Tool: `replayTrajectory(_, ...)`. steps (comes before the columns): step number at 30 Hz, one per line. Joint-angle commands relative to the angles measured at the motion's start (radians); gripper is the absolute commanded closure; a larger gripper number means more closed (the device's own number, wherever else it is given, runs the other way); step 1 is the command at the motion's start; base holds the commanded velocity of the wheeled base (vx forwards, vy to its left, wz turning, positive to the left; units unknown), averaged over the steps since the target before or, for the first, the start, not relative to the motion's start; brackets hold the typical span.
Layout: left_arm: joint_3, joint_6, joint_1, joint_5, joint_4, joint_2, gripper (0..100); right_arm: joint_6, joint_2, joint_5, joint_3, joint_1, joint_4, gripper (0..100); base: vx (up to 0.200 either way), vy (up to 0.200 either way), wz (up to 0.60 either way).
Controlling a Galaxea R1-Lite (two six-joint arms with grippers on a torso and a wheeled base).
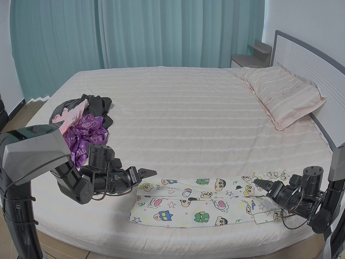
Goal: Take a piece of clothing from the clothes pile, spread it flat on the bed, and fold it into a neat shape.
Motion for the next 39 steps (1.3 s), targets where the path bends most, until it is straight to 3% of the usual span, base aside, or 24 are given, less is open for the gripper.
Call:
replayTrajectory(1, -0.033, 0.033, -0.012, 0.035, 0.001, 0.066, 0, 0.000, 0.004, 0.000, 0.018, 0.001, 0.000, 0, 0.000, 0.000, 0.00)
replayTrajectory(18, -0.089, 0.070, -0.035, 0.070, 0.009, 0.112, 0, 0.000, 0.006, 0.000, 0.018, 0.001, 0.000, 0, 0.000, 0.000, 0.00)
replayTrajectory(19, -0.087, 0.081, -0.036, 0.070, 0.021, 0.115, 100, 0.000, 0.006, 0.000, 0.018, 0.000, 0.000, 0, 0.000, 0.000, 0.00)
replayTrajectory(23, -0.073, 0.168, -0.035, 0.078, 0.055, 0.119, 100, 0.000, 0.008, 0.000, 0.018, 0.000, 0.000, 0, 0.000, 0.000, 0.00)
replayTrajectory(28, -0.044, 0.213, -0.038, 0.151, 0.049, 0.107, 100, 0.000, 0.009, 0.000, 0.018, 0.001, 0.000, 0, 0.000, 0.000, 0.00)
replayTrajectory(31, -0.013, 0.239, -0.039, 0.154, 0.036, 0.089, 100, 0.000, 0.008, 0.000, 0.018, 0.000, 0.000, 0, 0.000, 0.000, 0.00)
replayTrajectory(37, 0.074, 0.271, -0.047, 0.154, -0.029, 0.069, 100, 0.000, 0.008, 0.000, 0.018, 0.000, 0.000, 0, 0.000, 0.000, 0.00)
replayTrajectory(39, 0.143, 0.286, -0.047, 0.154, -0.143, 0.072, 100, 0.002, 0.009, 0.000, 0.018, 0.000, 0.000, 0, 0.000, 0.000, 0.00)
